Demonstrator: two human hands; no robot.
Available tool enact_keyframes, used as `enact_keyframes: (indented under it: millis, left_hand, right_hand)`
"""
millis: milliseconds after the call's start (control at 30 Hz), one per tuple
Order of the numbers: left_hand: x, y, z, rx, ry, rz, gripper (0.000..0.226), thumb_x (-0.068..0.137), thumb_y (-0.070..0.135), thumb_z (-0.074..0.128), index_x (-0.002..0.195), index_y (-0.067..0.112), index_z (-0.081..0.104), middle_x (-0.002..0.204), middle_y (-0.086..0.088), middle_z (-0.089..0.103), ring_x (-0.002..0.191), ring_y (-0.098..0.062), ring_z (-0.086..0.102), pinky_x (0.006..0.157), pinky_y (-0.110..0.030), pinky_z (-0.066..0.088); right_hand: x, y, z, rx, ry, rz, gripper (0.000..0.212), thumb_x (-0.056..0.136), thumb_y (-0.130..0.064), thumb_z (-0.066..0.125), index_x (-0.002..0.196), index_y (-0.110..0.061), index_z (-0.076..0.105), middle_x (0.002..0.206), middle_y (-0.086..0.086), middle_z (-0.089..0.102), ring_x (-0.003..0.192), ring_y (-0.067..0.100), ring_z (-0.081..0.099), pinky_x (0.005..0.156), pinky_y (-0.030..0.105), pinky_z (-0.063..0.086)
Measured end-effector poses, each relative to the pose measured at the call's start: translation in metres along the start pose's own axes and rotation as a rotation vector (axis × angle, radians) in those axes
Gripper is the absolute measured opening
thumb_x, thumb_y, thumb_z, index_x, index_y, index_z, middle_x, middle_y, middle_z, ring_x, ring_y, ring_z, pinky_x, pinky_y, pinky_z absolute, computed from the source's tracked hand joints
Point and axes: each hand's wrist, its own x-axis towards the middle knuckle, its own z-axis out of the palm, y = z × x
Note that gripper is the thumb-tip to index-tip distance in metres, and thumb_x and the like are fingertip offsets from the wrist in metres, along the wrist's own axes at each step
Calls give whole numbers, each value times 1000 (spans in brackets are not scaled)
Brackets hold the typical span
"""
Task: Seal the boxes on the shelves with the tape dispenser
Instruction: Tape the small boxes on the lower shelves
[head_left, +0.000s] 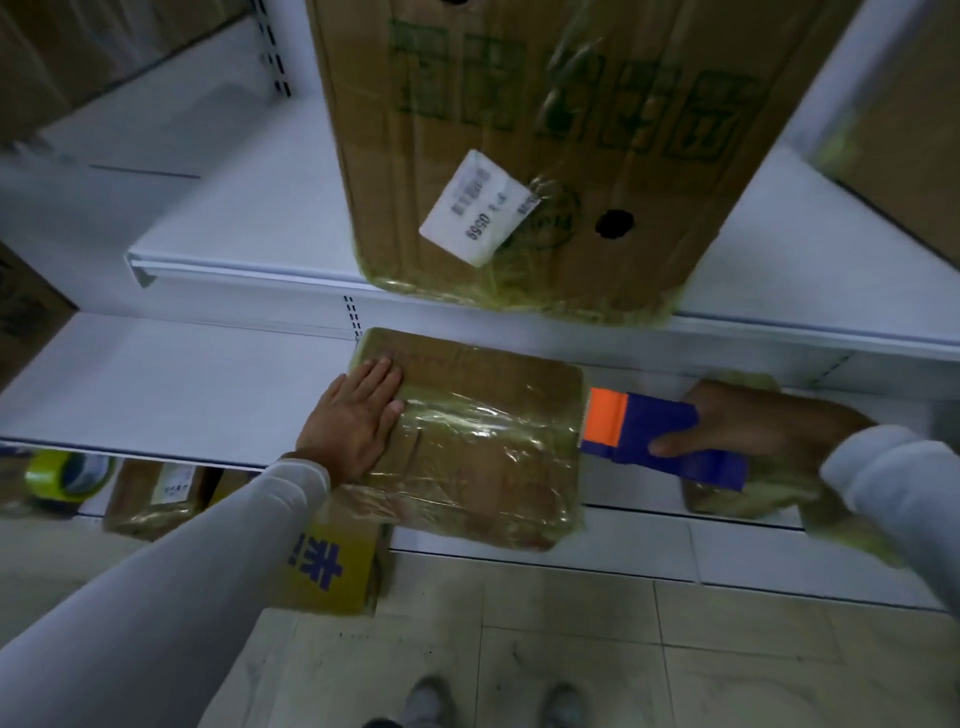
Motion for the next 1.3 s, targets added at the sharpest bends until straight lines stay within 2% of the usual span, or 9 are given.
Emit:
enact_keyframes:
  millis: [167,333,467,567,667,900,1033,1200,1300]
  left_hand:
    - [8,12,-4,74,-26,-40,77,89,53,1,150,13,24,158,-6,19,146,-23,18,115,-41,16]
    - [24,86,-1,-46,-15,-40,62,100,47,15,152,14,16,160,-6,10,148,-20,5,120,-36,5]
    - [44,174,23,-109,1,81,54,102,39,25,151,16,21,159,-5,15,147,-20,11,118,-34,5]
    - [48,183,37,25,-12,79,55,102,43,17,152,20,14,160,-1,13,147,-18,9,118,-35,3]
    - [54,176,40,24,-32,83,56,101,44,15,152,22,12,160,2,11,147,-16,7,118,-35,3]
    - [58,178,39,27,-32,88,70,94,55,6,152,18,16,160,-1,14,147,-19,9,119,-38,7]
    - [56,185,38,25,-55,47,81,90,70,16,152,18,14,160,0,12,147,-17,7,119,-40,6]
    - [56,191,38,9,-86,24,81,90,67,19,153,17,6,161,-1,4,148,-17,0,119,-41,1]
    - [56,192,35,-13,-108,10,81,91,63,25,153,14,5,161,-4,3,148,-19,-1,119,-41,0]
  right_hand:
    - [7,18,7,50,-7,24,70,61,-68,78,85,-3,71,72,12,74,62,16,66,55,22,45]
    - [7,24,12,103,-65,20,57,64,-62,75,85,-9,69,73,3,72,68,18,67,60,24,46]
    - [6,32,24,227,-67,-44,69,62,-56,76,107,-5,69,105,15,75,98,33,70,89,46,55]
    - [8,40,27,295,-62,-34,70,62,-56,76,103,1,69,100,22,73,93,38,69,77,39,48]
    - [-2,52,15,217,-60,-17,57,64,-59,75,83,-6,68,77,14,69,74,26,64,66,31,41]
    - [-18,73,13,79,-2,54,81,60,-74,68,101,-5,65,95,16,71,88,31,67,74,32,49]
    - [6,64,48,-17,4,153,63,77,-66,70,91,-5,65,84,12,67,80,26,67,68,30,47]
    - [27,41,72,-156,34,168,47,81,-61,67,70,-17,55,64,1,58,55,15,55,53,24,39]
    - [27,38,93,-298,22,226,45,82,-57,65,69,-18,47,66,-1,53,56,14,51,54,25,39]
